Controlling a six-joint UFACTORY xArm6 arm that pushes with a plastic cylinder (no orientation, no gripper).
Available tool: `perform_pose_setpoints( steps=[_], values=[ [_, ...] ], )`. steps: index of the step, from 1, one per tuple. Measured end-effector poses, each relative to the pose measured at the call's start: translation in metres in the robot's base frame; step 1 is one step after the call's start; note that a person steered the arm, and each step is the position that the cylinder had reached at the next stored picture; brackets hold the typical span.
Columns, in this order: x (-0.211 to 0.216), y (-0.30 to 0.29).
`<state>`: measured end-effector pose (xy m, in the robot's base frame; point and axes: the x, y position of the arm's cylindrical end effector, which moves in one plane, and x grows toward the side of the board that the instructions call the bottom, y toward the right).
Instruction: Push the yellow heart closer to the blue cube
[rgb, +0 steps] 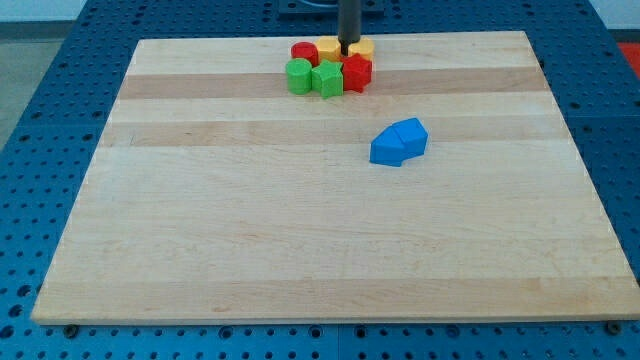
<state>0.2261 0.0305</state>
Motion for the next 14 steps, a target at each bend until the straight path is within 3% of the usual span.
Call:
perform_pose_setpoints(
  steps=[3,8,14],
  values=[
    [0.049,0.036],
    [0.033,0.095],
    [0.133,0.087]
  ],
)
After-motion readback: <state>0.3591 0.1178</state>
